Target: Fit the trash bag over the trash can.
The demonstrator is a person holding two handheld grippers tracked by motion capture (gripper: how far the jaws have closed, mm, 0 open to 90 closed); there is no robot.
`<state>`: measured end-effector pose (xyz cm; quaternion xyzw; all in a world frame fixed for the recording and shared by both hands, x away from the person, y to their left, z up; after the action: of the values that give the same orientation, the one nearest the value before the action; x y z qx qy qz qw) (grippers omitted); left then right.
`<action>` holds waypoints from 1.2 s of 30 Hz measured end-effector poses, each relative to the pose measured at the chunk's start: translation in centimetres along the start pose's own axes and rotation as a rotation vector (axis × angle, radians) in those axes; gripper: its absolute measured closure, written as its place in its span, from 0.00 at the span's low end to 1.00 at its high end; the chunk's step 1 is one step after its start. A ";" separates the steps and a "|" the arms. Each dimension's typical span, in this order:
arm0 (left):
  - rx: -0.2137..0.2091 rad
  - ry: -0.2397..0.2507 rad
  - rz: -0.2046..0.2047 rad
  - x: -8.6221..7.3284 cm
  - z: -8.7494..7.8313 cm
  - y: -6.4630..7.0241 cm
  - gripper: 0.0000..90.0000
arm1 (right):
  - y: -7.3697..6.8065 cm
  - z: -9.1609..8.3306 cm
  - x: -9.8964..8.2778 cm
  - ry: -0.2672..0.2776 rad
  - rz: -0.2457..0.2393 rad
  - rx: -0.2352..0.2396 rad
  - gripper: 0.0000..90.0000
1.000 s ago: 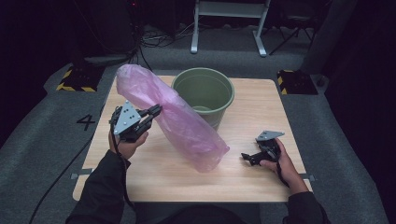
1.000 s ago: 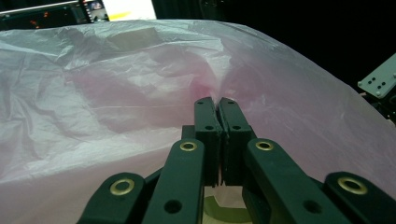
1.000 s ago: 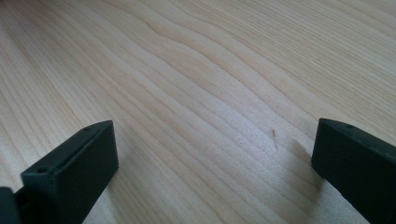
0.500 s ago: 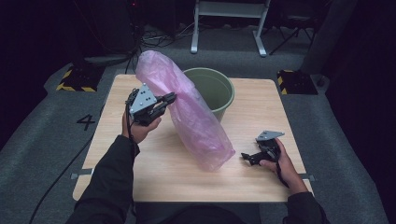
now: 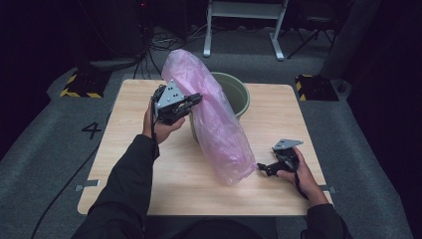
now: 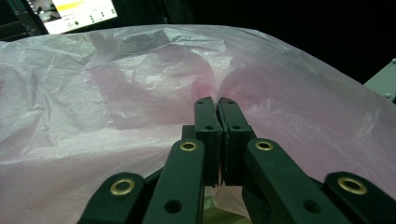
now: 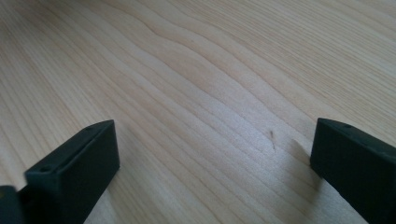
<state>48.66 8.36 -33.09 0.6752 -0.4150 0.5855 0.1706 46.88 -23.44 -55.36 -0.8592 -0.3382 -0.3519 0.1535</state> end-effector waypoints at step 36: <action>-0.090 -0.128 0.038 -0.6 5.1 2.0 0.97 | -6.3 -8.6 11.5 0.326 -0.101 0.028 0.23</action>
<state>50.50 3.71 -35.52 0.6950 -0.4636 0.5249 0.1628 44.26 -17.69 -40.98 -0.7704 -0.3566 -0.4891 0.2001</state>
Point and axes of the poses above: each handheld gripper's, and its own axes: z roughly forward along the jaws, x roughly out of its top, y roughly to its right, the point moved 7 cm from there along z, roughly forward along the jaws, and after that the axes turned 3 degrees about z, right-handed, at the moved point
